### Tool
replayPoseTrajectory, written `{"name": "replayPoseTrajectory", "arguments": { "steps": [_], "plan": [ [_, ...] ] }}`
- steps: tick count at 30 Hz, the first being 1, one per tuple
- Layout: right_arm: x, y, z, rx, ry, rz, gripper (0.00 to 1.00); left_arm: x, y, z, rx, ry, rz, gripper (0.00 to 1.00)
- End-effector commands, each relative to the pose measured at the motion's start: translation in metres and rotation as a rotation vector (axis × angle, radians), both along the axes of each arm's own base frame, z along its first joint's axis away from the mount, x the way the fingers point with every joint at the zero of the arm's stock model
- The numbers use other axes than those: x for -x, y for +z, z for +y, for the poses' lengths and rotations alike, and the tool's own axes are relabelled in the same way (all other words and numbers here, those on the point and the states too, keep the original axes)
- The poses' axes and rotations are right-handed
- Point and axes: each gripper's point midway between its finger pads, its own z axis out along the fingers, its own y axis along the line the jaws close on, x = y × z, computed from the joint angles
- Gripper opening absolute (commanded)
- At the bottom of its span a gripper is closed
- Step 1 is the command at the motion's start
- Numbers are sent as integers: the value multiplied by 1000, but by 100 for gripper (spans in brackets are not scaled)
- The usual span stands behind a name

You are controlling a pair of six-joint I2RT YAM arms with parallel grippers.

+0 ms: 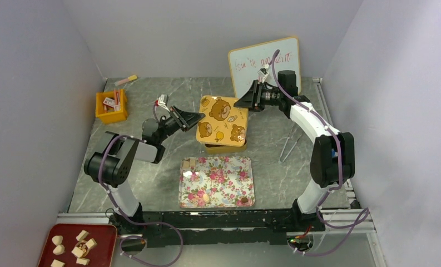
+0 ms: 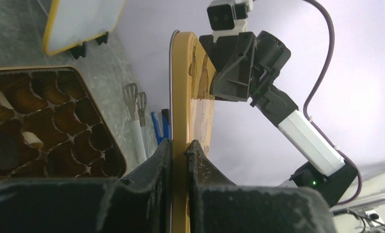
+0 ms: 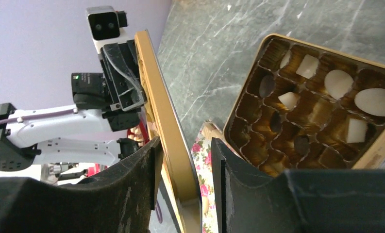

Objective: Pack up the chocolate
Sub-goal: Close the box lid on the packing box.

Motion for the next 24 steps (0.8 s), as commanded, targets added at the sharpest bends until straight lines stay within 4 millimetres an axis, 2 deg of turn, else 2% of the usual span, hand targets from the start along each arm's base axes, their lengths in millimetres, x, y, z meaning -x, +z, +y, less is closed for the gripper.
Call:
{"name": "replayPoseTrajectory", "arguments": {
  "steps": [1,9,15,24],
  "plan": [
    [-13,2,-13,39,-70,-42,44,-14,17,13,-3,135,-54,5],
    [-26,-4,-20,55,-128,-34,47,-29,7,19,-37,260,29,5],
    [-35,-6,-29,93,-190,-51,50,-35,2,7,-68,282,52,5],
    [-47,-2,-55,211,-319,-123,50,-34,-12,-9,-137,278,84,5]
  ]
}}
